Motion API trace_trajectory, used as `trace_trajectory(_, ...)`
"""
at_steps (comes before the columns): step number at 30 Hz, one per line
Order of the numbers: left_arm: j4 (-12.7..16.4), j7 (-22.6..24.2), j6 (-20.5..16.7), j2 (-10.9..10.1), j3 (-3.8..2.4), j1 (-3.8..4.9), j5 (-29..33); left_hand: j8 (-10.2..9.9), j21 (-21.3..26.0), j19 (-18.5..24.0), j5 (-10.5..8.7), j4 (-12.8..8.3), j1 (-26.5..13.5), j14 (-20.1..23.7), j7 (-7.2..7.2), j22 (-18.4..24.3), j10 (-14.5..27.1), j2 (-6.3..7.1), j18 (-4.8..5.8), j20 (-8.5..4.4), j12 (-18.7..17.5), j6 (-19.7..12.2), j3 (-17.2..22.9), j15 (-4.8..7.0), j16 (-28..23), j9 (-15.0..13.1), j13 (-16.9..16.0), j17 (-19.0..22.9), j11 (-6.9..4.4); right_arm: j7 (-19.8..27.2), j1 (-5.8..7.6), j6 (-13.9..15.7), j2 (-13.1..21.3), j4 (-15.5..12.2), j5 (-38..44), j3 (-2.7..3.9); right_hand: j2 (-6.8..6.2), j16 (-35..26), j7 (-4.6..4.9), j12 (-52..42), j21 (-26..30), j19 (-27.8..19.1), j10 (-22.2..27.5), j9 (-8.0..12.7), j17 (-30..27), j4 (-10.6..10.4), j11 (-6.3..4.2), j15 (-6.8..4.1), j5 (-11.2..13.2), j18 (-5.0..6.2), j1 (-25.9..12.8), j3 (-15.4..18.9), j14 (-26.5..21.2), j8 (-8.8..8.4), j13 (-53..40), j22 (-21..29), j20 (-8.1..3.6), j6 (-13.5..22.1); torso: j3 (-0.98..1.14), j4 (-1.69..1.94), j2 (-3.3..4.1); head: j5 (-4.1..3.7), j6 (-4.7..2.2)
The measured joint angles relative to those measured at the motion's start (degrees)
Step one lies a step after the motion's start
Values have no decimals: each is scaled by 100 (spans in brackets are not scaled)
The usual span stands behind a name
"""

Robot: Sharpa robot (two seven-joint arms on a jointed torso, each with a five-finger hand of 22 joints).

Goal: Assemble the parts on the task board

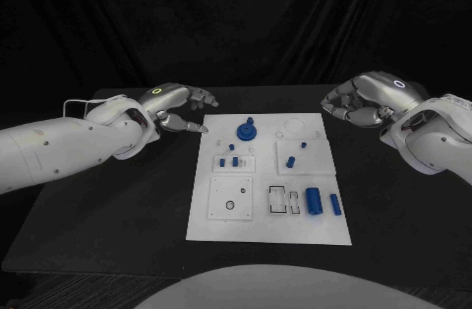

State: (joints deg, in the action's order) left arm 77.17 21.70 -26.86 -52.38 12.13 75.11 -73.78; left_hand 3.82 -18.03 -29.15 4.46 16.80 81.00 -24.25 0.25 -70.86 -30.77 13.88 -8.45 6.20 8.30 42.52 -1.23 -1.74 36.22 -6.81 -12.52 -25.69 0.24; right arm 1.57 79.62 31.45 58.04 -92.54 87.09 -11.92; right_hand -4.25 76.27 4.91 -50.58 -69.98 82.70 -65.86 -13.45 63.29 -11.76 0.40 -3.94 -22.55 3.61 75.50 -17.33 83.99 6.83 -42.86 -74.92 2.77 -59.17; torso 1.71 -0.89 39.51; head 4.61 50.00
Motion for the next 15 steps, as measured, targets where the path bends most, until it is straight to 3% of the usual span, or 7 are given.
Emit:
trace_trajectory(2,-10,352,372,-114,0,32,948,-51,496,723,70,45,-160,719,-5,202,515,231,8,-7,-107,-339,-486,104,-566,58,129,226,-50,-6,129,57,39,-80,8,0,-114,-42,30,991,100,-20,389,-5,-53,-82,44,65,156,-1,4,-63,3,0,809,0,20,-30,-4,-1,-5,-24,0)
trace_trajectory(4,2,610,773,-185,2,42,1741,-117,950,1382,416,85,-439,1760,-98,517,1482,316,190,45,-400,-1140,-1216,133,-1940,205,488,1157,-11,-17,228,84,63,-147,29,0,-236,-61,94,1766,166,-56,753,-5,-64,-183,143,148,370,-1,-42,-74,0,-19,1322,0,61,-12,-9,-1,-5,-51,0)
trace_trajectory(5,21,762,1048,-218,5,46,2259,-144,1236,1825,500,87,-667,2125,-75,1161,1900,323,243,76,-536,-1573,-1379,128,-2594,285,651,1650,-56,-31,286,86,71,-178,57,2,-291,-61,128,2118,199,-64,972,-6,-78,-207,212,213,478,0,-41,-53,-1,-35,1550,0,109,-11,-12,-2,-4,-64,0)
trace_trajectory(8,82,1042,1655,-239,9,49,3461,-168,1561,2487,532,67,-1053,2408,-63,2752,2448,334,277,87,-685,-2244,-1485,19,-3426,404,891,2377,-181,-78,362,52,63,-196,154,5,-362,-125,189,3075,417,-138,1296,4,-170,-202,422,388,890,24,21,145,-1,-95,2289,0,284,21,-24,-7,-2,-96,1)
trace_trajectory(9,120,1142,1887,-233,10,49,3966,-206,1600,2631,532,75,-1188,2421,-79,3326,2594,273,277,57,-704,-2578,-1433,-54,-3562,456,960,2508,-227,-102,375,11,43,-184,204,5,-362,-162,242,3204,527,-175,1319,30,-229,-215,444,404,1006,93,21,221,-15,-134,2417,0,322,53,-30,-6,-1,-107,1)
trace_trajectory(11,194,1272,2181,-216,10,48,4629,-223,1633,2760,446,75,-1399,2423,-77,4004,2726,64,277,19,-726,-2961,-1270,-95,-3602,516,1031,2546,-279,-136,379,-80,-14,-142,285,3,-391,-217,313,3402,701,-224,1368,117,-316,-270,493,441,1269,92,50,386,-52,-219,2640,1,370,123,-39,-2,-2,-125,1)
trace_trajectory(15,406,1476,2669,-178,5,-33,5720,-223,1688,2913,55,61,-1661,2429,-159,5400,2885,-195,133,-90,-737,-3198,-996,-20,-3602,531,1132,2560,-377,-178,329,-387,-148,-54,460,2,-493,-242,291,3651,865,-277,1519,359,-387,-409,544,435,1482,92,191,679,-98,-312,2973,1,357,557,-53,12,-4,-150,1)
